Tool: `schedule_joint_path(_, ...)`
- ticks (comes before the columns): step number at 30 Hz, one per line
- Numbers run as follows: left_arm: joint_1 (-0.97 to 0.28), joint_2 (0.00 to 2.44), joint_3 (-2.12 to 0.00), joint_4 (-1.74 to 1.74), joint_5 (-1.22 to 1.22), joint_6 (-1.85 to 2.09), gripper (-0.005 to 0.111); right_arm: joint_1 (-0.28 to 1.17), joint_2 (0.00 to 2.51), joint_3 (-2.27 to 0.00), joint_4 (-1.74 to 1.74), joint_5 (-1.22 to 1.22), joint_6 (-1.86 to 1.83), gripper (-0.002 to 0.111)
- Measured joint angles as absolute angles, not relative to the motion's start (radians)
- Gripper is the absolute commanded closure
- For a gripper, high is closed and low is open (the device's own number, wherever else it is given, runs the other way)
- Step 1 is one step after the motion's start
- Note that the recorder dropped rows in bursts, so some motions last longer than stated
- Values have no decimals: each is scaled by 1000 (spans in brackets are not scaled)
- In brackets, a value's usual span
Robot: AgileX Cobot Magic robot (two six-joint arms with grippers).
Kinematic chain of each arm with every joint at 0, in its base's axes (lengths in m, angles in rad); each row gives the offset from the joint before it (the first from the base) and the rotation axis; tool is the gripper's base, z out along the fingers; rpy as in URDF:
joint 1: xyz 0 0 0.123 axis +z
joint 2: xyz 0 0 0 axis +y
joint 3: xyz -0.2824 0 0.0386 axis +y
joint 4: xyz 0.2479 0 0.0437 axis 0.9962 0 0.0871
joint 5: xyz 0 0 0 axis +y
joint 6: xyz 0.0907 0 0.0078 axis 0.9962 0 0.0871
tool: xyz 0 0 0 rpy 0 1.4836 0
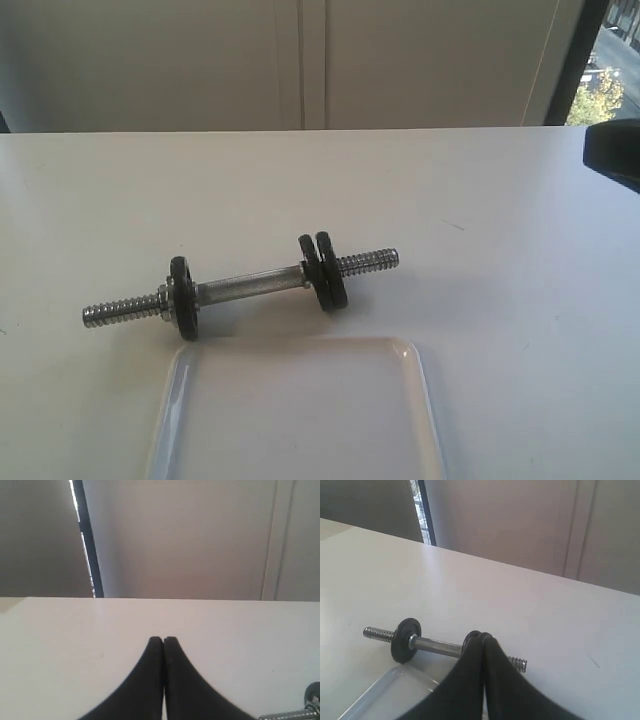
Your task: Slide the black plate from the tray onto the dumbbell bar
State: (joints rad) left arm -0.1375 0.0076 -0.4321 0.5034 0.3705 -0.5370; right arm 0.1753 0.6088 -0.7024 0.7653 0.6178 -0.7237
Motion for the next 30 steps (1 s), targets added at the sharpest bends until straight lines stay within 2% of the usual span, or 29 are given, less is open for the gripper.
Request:
schedule_joint_path(4, -130, 8, -430, 316, 362, -571, 107, 175, 609, -699, 765, 625, -724, 108)
schedule_joint_path(7, -130, 8, -370, 195, 186, -553, 107, 175, 609, -699, 765, 625, -724, 108)
schedule_joint_path(10, -130, 8, -234, 0, 0, -302, 107, 175, 609, -699, 765, 625, -724, 108)
schedule_joint_path(12, -130, 8, -131, -49, -26, -202, 107, 175, 609, -699, 765, 625, -724, 108)
schedule_joint_path(16, -130, 5, -11, -63, -25, -119, 107, 175, 609, -699, 763, 625, -724, 108)
schedule_joint_path(23, -130, 5, -4, -67, 189, -42, 107, 175, 609, -699, 763, 625, -724, 108)
schedule_joint_path(30, -134, 5, -4, -67, 214, -8, 107, 175, 609, -699, 763, 625, -724, 108)
